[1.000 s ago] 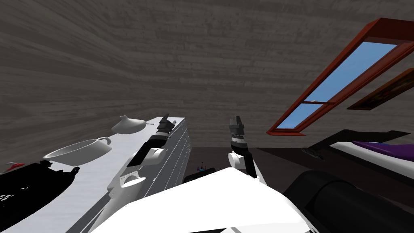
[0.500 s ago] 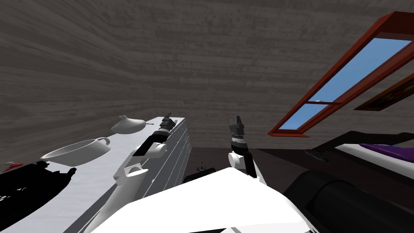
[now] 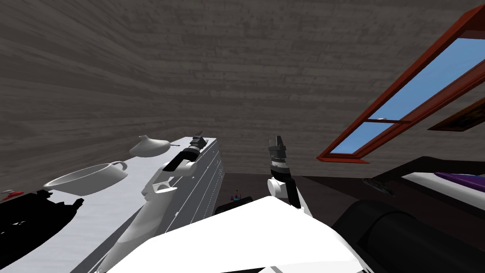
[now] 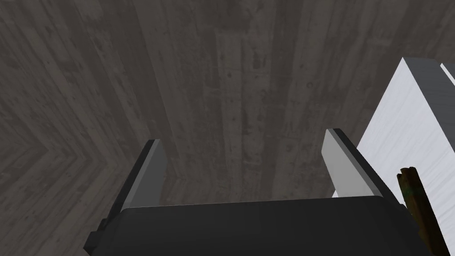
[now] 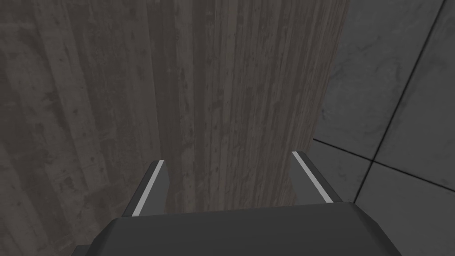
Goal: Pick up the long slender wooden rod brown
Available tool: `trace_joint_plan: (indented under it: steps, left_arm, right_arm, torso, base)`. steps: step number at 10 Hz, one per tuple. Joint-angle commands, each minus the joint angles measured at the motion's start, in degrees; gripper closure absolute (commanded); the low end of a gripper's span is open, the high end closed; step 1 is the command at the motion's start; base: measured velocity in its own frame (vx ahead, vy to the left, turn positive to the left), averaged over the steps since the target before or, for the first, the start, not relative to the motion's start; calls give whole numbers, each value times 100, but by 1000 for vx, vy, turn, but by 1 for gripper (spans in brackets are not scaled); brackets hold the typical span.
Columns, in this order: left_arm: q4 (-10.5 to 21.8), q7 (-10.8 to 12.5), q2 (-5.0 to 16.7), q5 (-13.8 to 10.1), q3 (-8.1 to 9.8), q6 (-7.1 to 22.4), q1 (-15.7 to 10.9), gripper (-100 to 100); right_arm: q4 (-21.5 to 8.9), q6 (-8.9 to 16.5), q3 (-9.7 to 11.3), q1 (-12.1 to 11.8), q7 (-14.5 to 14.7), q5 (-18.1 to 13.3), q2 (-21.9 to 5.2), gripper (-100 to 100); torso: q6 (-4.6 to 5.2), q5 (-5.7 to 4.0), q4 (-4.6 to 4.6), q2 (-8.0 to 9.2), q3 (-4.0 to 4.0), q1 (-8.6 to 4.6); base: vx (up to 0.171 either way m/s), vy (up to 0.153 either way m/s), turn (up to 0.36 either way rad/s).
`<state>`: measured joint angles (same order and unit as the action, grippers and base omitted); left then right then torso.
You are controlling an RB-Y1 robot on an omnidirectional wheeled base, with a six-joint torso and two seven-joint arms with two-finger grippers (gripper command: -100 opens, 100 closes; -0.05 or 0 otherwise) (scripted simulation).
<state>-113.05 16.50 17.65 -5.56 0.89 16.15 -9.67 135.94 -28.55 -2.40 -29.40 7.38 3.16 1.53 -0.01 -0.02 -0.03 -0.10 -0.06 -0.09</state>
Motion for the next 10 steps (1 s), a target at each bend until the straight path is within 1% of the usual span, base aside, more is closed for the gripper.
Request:
trace_joint_plan:
  steps: [1,2,3,4,5,6,7,8,9,10]
  left_arm:
    - [-13,31,22,-3,11,251,-69,-100]
    - [242,192,133,15,79,431,-344,-100]
    - [242,192,133,15,79,602,-454,-100]
    - [242,192,133,15,79,723,-454,-100]
    - [511,349,243,34,153,906,-720,-100]
    - [511,349,243,34,153,1034,-838,-100]
    - [511,349,243,34,153,1178,-838,-100]
    - [793,500,352,55,235,1329,-1084,-100]
    - [793,500,352,55,235,1470,-1219,-100]
    - [793,500,352,55,235,1633,-1219,-100]
  right_arm:
    - [0,0,0,0,0,0,0,0]
    - [0,0,0,0,0,0,0,0]
    - [0,0,0,0,0,0,0,0]
    - [0,0,0,0,0,0,0,0]
    - [0,0,0,0,0,0,0,0]
    - [0,0,0,0,0,0,0,0]
    - [0,0,0,0,0,0,0,0]
    - [0,0,0,0,0,0,0,0]
    - [0,0,0,0,0,0,0,0]
    - [0,0,0,-1,0,0,0,0]
  torso:
    - [0,0,0,0,0,0]
    - [0,1,1,4,3,6]
    - [-1,0,1,3,2,-1]
    - [0,0,0,1,1,-1]
    - [0,1,0,2,1,5]
    - [-1,0,0,0,0,-1]
    - [1,-1,-1,-4,-2,-4]
    - [0,1,-1,-5,-3,2]
    - [-1,0,-2,-11,-6,-2]
    - [0,-1,-3,-17,-9,-7]
  base:
    - [7,-8,9]
    - [11,-36,65]
    - [18,-31,44]
    - [15,-11,3]
    - [18,-37,58]
    - [34,-40,37]
    - [37,-17,-11]
    - [49,-38,46]
    - [69,-48,41]
    - [61,-37,2]
